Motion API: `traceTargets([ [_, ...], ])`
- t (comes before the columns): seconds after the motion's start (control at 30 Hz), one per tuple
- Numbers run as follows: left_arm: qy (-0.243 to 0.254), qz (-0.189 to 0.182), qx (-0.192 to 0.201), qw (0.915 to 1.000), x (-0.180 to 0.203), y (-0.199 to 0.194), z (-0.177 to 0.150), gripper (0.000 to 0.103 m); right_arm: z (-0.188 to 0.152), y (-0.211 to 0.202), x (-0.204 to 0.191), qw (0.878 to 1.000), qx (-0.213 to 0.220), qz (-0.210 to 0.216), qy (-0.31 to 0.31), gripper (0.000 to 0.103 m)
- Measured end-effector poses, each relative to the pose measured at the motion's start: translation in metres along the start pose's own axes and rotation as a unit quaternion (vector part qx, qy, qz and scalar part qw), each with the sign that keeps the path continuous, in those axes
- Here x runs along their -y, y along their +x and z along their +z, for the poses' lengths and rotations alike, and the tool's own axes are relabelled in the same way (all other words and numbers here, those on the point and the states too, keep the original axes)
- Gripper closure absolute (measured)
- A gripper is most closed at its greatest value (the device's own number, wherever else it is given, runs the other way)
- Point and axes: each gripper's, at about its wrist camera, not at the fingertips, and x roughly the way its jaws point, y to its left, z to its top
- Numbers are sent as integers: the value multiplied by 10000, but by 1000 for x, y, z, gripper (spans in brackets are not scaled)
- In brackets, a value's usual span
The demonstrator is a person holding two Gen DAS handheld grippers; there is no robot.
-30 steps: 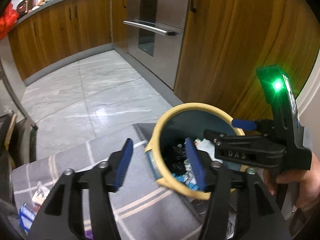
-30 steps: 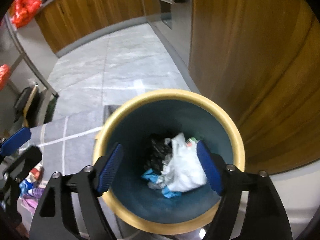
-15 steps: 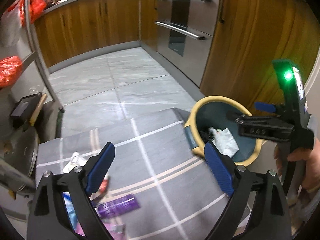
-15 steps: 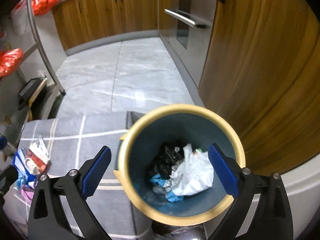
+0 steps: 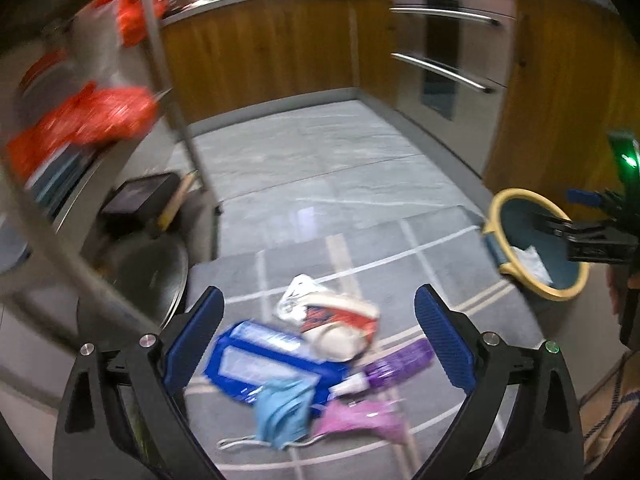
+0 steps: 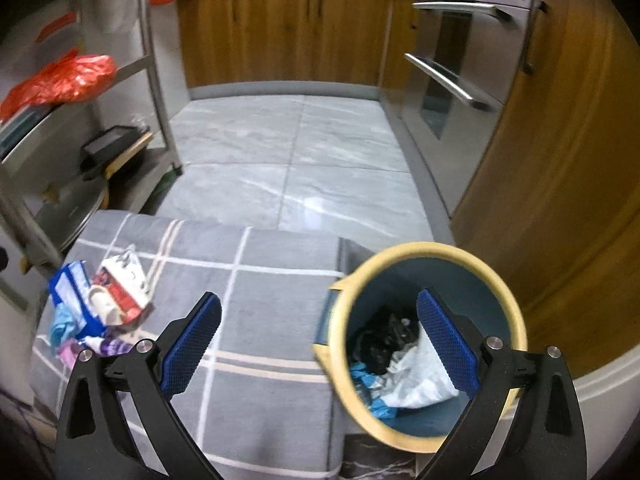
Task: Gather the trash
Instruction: 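Move both open grippers back over the trash on the mat, then grasp the blue mask with the left gripper while the right grasps the white-and-red cup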
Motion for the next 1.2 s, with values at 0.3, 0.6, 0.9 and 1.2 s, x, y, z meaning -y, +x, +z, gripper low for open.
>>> traceTargets([
  [0.3,-957,239,-41,9951,-66,6,-26,8,5,5,-34,9993,-226,270,114,5],
  [0.6,-793,396,-369,9954,-89,26,-43,8,17,24,-95,9965,-419,721,31,5],
  [0.9,-438,-252,-944,9943,-69,57,-67,8,23,69,-149,9914,-845,996,10,5],
  [1.2,-11,-452,-1467,9881,-49,92,-96,16,26,105,-167,9893,-1129,913,-104,5],
])
